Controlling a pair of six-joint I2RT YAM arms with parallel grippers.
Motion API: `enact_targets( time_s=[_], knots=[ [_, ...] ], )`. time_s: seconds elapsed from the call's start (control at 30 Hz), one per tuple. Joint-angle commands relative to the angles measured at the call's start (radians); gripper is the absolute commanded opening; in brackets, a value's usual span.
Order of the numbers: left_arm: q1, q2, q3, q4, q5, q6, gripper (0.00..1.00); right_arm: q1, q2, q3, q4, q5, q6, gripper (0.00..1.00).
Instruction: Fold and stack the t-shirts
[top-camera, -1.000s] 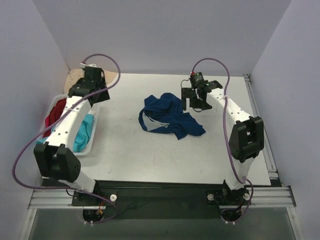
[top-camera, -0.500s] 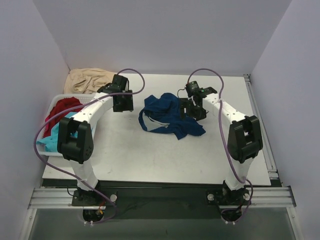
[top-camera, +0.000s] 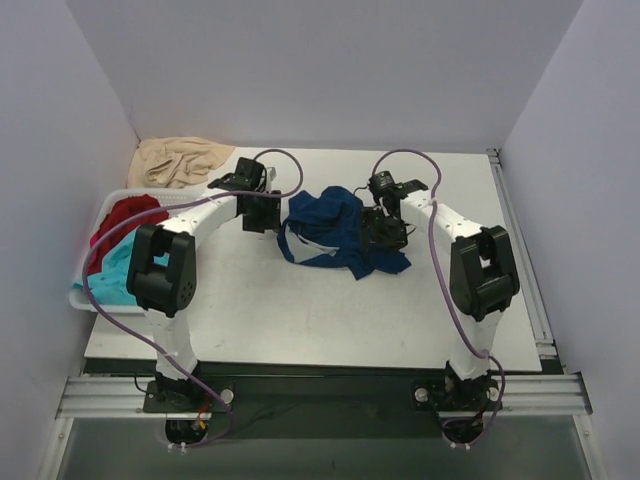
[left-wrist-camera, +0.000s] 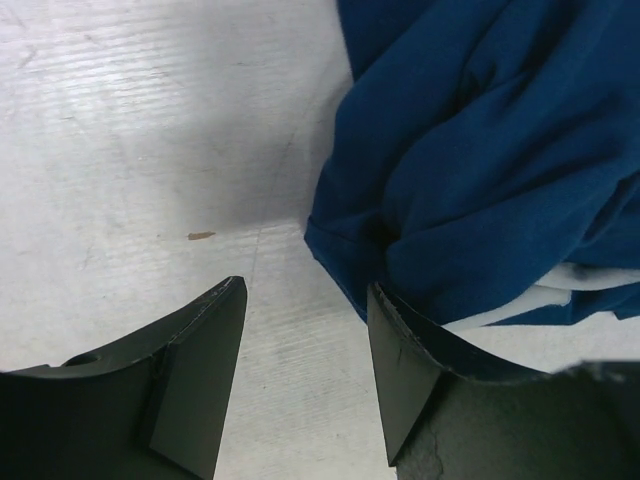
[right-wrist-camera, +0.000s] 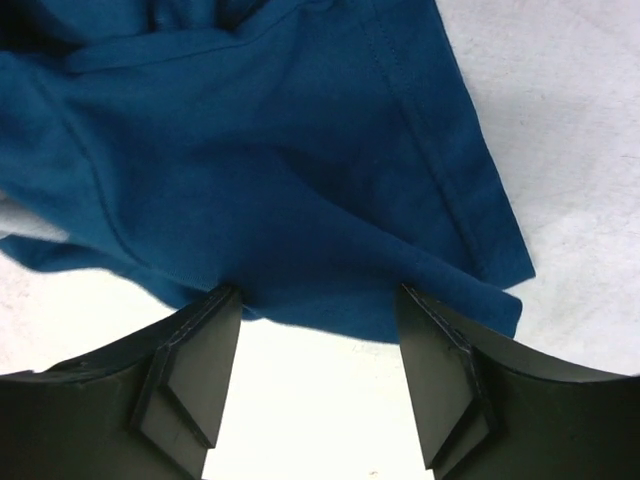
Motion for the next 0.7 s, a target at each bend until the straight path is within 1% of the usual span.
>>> enact_targets(
  time_s=[0.0,0.1,0.17,0.27,0.3,0.37,0.4,0.5,0.67],
  knots=[
    [0.0,-0.052,-0.04,0.067,0.116,0.048,0.62,-0.016,0.038,0.012,-0.043,-0.004,0.022,0.62],
    [0.002,-0.047,-0.049,0.065,0.173,0.073,0.63,-0.035,0.064,0.024,-0.054,-0.022,0.04,0.53],
    [0.003,-0.049,-0.059,0.071,0.207,0.081,0.63,-0.047,0.082,0.03,-0.061,-0.034,0.046,0.49],
    [0.003,-0.043,-0.072,0.099,0.259,0.084,0.63,-0.062,0.099,0.036,-0.073,-0.057,0.049,0.35],
    [0.005,-0.035,-0.068,0.104,0.27,0.082,0.64,-0.067,0.102,0.039,-0.077,-0.059,0.049,0.23],
    [0.005,-0.006,-0.051,0.108,0.293,0.076,0.65,-0.07,0.102,0.041,-0.083,-0.059,0.046,0.12],
    [0.005,0.005,-0.043,0.11,0.302,0.072,0.65,-0.07,0.102,0.045,-0.086,-0.057,0.045,0.0],
    [0.005,0.046,-0.019,0.12,0.33,0.056,0.65,-0.076,0.093,0.05,-0.09,-0.048,0.045,0.0],
    [0.005,0.104,0.024,0.125,0.314,0.029,0.64,-0.078,0.067,0.062,-0.095,-0.007,0.051,0.0]
  ],
)
